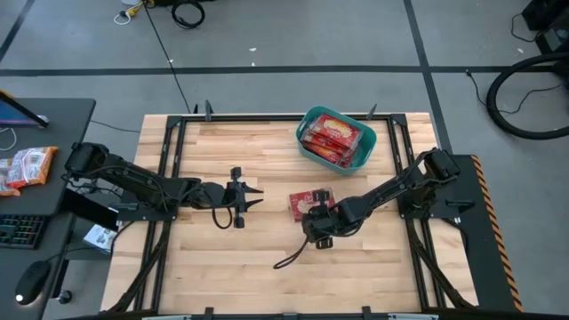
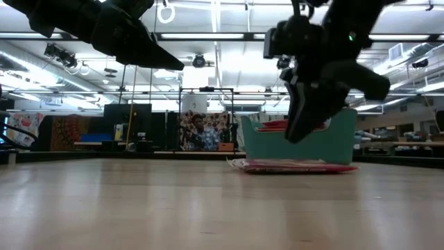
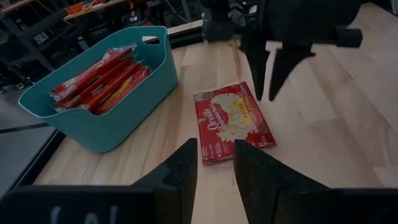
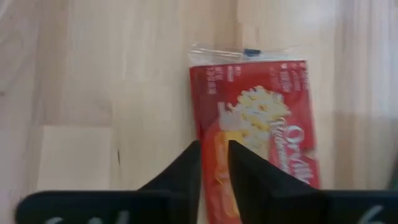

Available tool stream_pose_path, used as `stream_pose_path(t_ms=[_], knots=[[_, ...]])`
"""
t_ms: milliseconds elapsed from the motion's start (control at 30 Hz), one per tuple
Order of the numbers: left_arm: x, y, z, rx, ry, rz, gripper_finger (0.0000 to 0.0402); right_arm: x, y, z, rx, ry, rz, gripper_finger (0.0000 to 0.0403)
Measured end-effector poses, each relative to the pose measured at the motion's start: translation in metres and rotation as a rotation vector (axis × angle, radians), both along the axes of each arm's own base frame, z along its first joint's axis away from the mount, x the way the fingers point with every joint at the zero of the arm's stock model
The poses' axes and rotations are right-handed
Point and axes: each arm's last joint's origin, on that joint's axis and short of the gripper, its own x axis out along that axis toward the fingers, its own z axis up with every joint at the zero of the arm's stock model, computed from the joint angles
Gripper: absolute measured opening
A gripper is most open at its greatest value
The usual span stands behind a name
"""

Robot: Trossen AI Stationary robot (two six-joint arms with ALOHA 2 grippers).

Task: Sort popcorn bags into baskets
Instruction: Put the popcorn bag into the bin

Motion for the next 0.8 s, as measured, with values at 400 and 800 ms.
stream_pose_path(t_ms=[400, 800], knots=[[0.0, 0.0, 0.0, -0.001, -0.002, 0.0, 0.0109, -0.013, -0.011, -0.034, -0.016, -0.058, -0.044, 0.0228], [0.0, 0.0, 0.001, 0.002, -0.006, -0.001, 0.0109, -0.014, -0.016, -0.042, -0.09, -0.076, 0.05, 0.026]])
